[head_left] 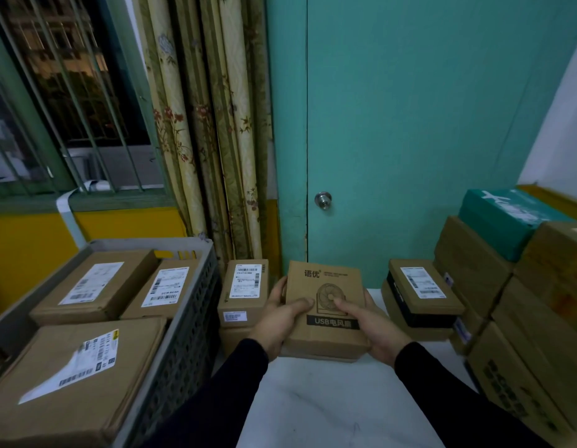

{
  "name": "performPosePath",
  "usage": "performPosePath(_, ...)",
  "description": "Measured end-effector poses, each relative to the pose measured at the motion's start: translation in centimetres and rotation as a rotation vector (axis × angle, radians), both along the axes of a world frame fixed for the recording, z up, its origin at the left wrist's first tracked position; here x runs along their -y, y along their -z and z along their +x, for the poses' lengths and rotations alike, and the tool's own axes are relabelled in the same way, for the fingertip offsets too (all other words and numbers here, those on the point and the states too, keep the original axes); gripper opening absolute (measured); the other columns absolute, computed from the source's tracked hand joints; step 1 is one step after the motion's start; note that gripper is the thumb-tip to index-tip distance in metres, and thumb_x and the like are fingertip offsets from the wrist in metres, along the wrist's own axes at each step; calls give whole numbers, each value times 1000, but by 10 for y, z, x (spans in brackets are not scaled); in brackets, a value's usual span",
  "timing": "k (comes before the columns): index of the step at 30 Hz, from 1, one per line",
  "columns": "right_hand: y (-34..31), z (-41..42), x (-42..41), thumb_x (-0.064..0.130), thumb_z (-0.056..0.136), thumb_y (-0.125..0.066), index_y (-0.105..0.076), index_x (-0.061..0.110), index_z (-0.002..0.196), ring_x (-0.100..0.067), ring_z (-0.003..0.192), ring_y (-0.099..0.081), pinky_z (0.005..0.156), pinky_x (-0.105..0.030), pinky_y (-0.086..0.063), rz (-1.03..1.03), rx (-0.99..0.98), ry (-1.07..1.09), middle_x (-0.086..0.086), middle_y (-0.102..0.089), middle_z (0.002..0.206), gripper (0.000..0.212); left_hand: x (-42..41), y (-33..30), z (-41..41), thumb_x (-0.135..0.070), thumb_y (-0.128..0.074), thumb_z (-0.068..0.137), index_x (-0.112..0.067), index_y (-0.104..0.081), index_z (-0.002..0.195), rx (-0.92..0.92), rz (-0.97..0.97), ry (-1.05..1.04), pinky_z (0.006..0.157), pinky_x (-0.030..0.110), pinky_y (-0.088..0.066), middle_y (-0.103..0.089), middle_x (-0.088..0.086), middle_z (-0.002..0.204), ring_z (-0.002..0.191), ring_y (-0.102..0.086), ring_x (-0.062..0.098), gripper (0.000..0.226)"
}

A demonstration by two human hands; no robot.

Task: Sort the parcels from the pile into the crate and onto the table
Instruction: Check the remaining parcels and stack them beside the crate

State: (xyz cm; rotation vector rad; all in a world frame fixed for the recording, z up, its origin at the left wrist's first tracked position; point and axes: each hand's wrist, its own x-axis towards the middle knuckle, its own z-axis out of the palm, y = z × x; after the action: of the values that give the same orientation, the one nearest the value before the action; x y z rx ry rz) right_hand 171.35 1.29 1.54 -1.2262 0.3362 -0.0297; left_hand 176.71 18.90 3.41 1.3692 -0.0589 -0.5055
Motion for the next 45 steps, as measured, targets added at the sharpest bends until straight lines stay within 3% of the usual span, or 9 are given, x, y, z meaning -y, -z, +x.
performPosePath(5,-1,0,9,59,102,-41,-58,29,139,-28,122,-64,101,-47,-51,26,-100,54,-6,-66,135,50,-8,1,5,-9,-71,89,-26,-44,147,-132,-116,-28,75,43,-60,-76,12,112,95,-75,31,67)
performPosePath(8,-3,-2,17,53,105,-39,-63,25,134,-25,113,-67,88,-40,-52,41,-136,48,-5,-70,129,47,-15,-5,7,-20,-71,86,-21,-51,140,-223,-206,13,79,43,-59,-74,17,115,100,-74,34,58)
performPosePath(11,-8,-6,15,54,104,-39,-69,25,128,-32,119,-65,105,-50,-48,202,-133,-7,-10,-72,126,48,-14,-7,5,-27,-72,84,-20,-53,139,-237,-235,20,84,43,-58,-73,16,119,106,-72,34,58)
performPosePath(14,-13,-7,12,49,102,-47,-69,19,127,-35,111,-68,94,-51,-52,337,-89,11,-16,-72,123,44,-13,-2,2,-28,-65,97,-23,-47,145,-105,-54,-68,77,39,-60,-72,9,121,101,-73,29,52)
performPosePath(18,-14,-5,8,40,103,-50,-67,13,125,-27,92,-75,84,-43,-54,271,-79,3,-13,-76,112,38,-5,-3,-5,-38,-48,106,-29,-39,150,194,352,3,85,28,-50,-61,-7,125,97,-60,8,46)
performPosePath(22,-10,2,0,44,98,-56,-59,21,135,-27,110,-71,97,-45,-55,61,-29,-16,-7,-75,118,43,4,-2,-8,-72,-51,88,-41,-41,149,66,185,128,104,37,-50,-68,-10,122,112,-65,12,69)
performPosePath(28,-17,2,-8,43,98,-62,-42,39,146,-15,120,-66,106,-45,-51,-180,56,-65,8,-67,133,52,19,0,-9,-57,-80,76,-34,-45,144,20,12,132,100,45,-55,-74,-4,119,111,-71,19,80)
performPosePath(37,-16,4,-12,29,103,-57,-43,33,147,-15,116,-68,99,-39,-55,-201,82,-34,6,-68,130,46,26,1,-9,-38,-56,102,-32,-32,154,115,81,30,82,27,-60,-68,-8,120,107,-68,12,58)
performPosePath(45,-19,8,-13,29,102,-59,-42,31,147,-12,113,-69,88,-30,-58,-214,81,-20,5,-68,130,48,23,0,-6,-36,-60,100,-31,-32,155,96,74,25,92,37,-60,-67,0,128,112,-68,19,62)
